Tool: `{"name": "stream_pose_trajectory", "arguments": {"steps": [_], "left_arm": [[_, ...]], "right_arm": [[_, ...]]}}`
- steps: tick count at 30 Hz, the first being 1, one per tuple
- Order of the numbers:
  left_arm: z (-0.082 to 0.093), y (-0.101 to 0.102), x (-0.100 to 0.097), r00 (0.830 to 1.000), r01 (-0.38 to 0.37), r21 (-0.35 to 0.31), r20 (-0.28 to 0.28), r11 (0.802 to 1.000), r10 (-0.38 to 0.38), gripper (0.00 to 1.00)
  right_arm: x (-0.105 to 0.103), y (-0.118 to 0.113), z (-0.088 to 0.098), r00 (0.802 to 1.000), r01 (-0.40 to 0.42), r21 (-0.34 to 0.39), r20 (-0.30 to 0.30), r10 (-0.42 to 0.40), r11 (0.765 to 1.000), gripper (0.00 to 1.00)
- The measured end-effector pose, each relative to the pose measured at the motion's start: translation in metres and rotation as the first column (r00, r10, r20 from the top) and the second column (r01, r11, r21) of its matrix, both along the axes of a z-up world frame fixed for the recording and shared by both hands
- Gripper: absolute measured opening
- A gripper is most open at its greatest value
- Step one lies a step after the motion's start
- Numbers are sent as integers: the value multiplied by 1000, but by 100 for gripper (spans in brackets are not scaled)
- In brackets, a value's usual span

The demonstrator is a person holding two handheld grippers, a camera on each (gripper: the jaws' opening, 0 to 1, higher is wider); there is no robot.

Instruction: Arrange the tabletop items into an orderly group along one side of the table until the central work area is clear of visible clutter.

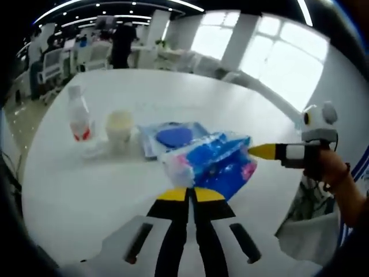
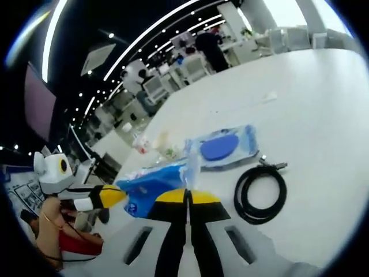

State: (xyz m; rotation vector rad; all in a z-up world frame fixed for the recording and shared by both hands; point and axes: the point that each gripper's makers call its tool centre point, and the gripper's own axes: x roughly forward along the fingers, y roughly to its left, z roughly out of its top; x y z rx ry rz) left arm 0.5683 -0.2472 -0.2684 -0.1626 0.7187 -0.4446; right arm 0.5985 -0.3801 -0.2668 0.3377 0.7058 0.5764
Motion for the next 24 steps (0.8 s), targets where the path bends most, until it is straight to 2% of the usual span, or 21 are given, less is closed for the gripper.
{"name": "stream_pose_trajectory", "arguments": {"steps": [13, 24], "left_arm": [[3, -35, 25, 997, 74, 7, 20, 997, -74, 0], [-2, -64, 50, 991, 130, 14, 40, 991, -130, 0]], "right_arm": [[24, -34, 5, 999, 48, -32, 15, -47, 998, 1], [42, -62, -2, 996, 93, -71, 16, -92, 993, 1]]}}
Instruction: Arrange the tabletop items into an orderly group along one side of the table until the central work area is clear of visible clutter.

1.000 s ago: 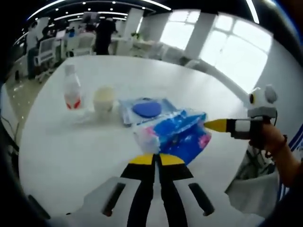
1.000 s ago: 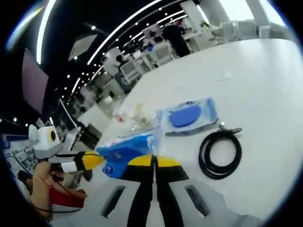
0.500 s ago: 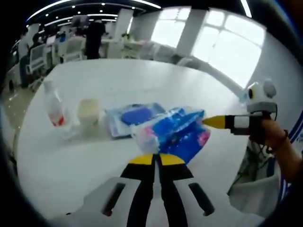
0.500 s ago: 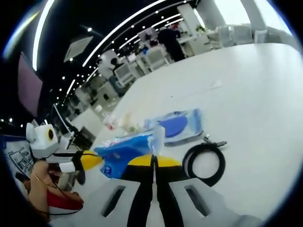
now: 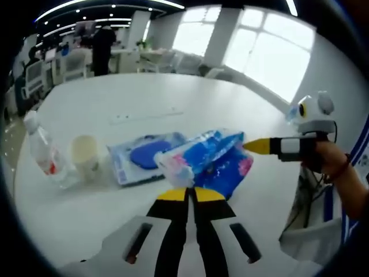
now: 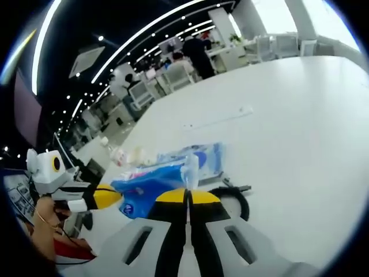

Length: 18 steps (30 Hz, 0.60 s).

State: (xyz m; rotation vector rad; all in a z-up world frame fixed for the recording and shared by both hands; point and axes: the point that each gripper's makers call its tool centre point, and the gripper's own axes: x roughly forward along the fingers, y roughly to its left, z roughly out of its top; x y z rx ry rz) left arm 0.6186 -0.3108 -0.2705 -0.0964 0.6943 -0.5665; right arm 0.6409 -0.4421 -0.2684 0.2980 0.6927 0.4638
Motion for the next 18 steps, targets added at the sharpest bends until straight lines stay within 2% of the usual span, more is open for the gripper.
{"name": "stream_pose_trajectory", "arguments": {"steps": [13, 18], "left_arm": [[-14, -24, 25, 999, 35, -14, -11, 999, -36, 0], [-18, -35, 36, 999, 40, -45, -20, 998, -41, 0]], "right_arm": [[26, -25, -14, 999, 36, -56, -4, -36, 998, 1], [37, -37, -18, 999, 54, -69, -3, -54, 996, 1]]}}
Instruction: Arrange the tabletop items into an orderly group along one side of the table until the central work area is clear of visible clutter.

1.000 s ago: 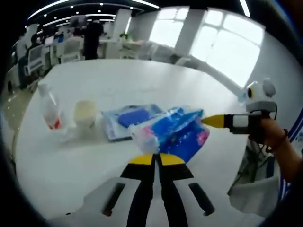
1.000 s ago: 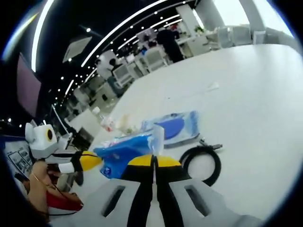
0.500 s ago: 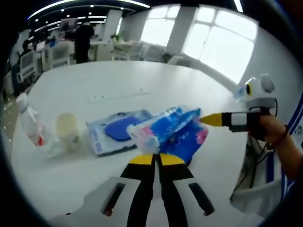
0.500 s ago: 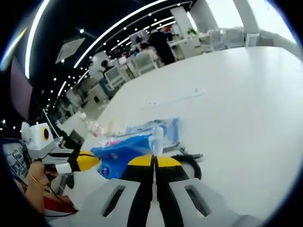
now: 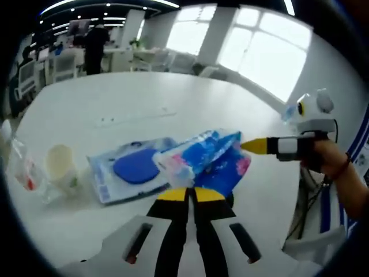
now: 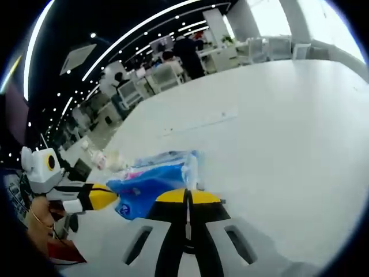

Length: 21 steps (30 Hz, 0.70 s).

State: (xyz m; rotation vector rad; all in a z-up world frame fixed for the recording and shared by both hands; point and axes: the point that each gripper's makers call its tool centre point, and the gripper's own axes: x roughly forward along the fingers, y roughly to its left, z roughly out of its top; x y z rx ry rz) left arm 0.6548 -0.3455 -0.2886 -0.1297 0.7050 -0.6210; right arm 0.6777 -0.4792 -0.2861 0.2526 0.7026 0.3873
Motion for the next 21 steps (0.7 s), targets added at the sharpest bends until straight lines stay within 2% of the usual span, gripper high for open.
{"name": "stream_pose_trajectory", "arguments": {"steps": [4, 6, 14, 21], "left_arm": [[-3, -11, 8, 1000, 13, -20, -2, 1000, -13, 0], [-1, -18, 12, 998, 46, -11, 34, 999, -45, 0], [-4, -40, 29, 997, 59, -17, 53, 998, -58, 0], [-14, -56, 42, 997, 63, -24, 55, 998, -61, 0]], "right_arm": [[7, -10, -4, 1000, 10, -16, 0, -10, 1000, 1], [11, -16, -6, 1000, 18, -31, 4, -18, 999, 1], [28, -38, -11, 998, 55, -63, 13, -54, 996, 1], [38, -52, -17, 997, 80, -79, 15, -79, 994, 1]]}}
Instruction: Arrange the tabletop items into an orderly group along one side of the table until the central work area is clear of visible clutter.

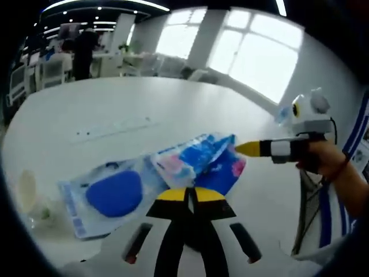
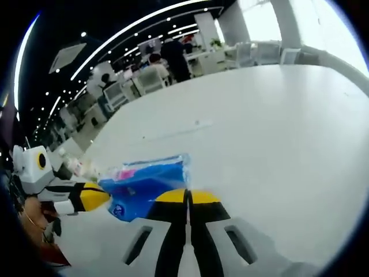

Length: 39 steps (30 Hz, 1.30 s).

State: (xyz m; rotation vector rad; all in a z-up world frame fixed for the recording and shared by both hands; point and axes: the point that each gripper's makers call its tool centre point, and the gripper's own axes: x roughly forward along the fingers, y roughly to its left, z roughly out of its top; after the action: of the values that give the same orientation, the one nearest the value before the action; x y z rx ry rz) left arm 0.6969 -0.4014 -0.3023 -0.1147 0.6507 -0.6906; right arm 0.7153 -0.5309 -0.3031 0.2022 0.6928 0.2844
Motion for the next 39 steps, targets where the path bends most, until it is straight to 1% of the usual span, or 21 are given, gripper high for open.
{"name": "stream_pose_trajectory", "arguments": {"steps": [5, 7, 8, 10, 12, 13, 17, 20, 22, 23, 30, 32, 34, 36, 39], "left_arm": [[-5, -14, 9, 1000, 16, -5, 11, 1000, -16, 0], [-8, -18, 14, 1000, 14, -21, 1, 1000, -14, 0], [-10, -20, 17, 1000, -1, -31, -9, 1000, 1, 0], [-13, -26, 19, 1000, 19, -16, 5, 1000, -18, 0], [-16, -29, 24, 1000, 14, -8, 5, 1000, -14, 0], [-18, -31, 27, 1000, 4, -14, -1, 1000, -4, 0], [-23, -35, 38, 1000, -17, -21, -9, 1000, 17, 0], [-24, -38, 41, 999, -26, -38, -22, 999, 25, 0], [-26, -42, 44, 999, -28, -35, -22, 999, 27, 0], [-28, -43, 44, 1000, -19, -22, -20, 1000, 19, 0], [-37, -49, 51, 999, -23, -22, -35, 1000, 22, 1], [-41, -50, 54, 999, -26, -20, -36, 999, 26, 0], [-47, -50, 58, 999, -34, -3, -43, 999, 33, 0], [-52, -49, 59, 998, -35, 10, -49, 999, 35, 0], [-55, -48, 62, 998, -40, 8, -49, 999, 40, 0]], "right_arm": [[7, -13, -5, 1000, 23, -17, 1, -23, 1000, 1], [10, -18, -8, 999, 35, -15, -3, -35, 999, 1], [10, -19, -9, 999, 36, -15, -4, -36, 999, 1], [13, -24, -12, 999, 45, -26, -8, -45, 999, 1], [16, -27, -15, 999, 52, -30, -9, -53, 998, 1], [18, -29, -17, 998, 58, -30, -11, -58, 998, 1], [24, -34, -19, 996, 88, -5, -12, -88, 996, 1], [30, -38, -19, 995, 102, -2, -8, -102, 995, 1], [35, -40, -21, 994, 110, 6, -14, -110, 994, 1], [37, -42, -23, 994, 112, 7, -16, -112, 994, 1], [46, -46, -33, 993, 117, 1, -33, -117, 993, 1], [50, -49, -39, 992, 123, 1, -41, -123, 992, 1], [52, -49, -43, 991, 125, 8, -51, -124, 992, 1], [54, -48, -44, 992, 117, 21, -43, -116, 993, 1], [55, -49, -50, 990, 128, 39, -62, -125, 991, 1]]}}
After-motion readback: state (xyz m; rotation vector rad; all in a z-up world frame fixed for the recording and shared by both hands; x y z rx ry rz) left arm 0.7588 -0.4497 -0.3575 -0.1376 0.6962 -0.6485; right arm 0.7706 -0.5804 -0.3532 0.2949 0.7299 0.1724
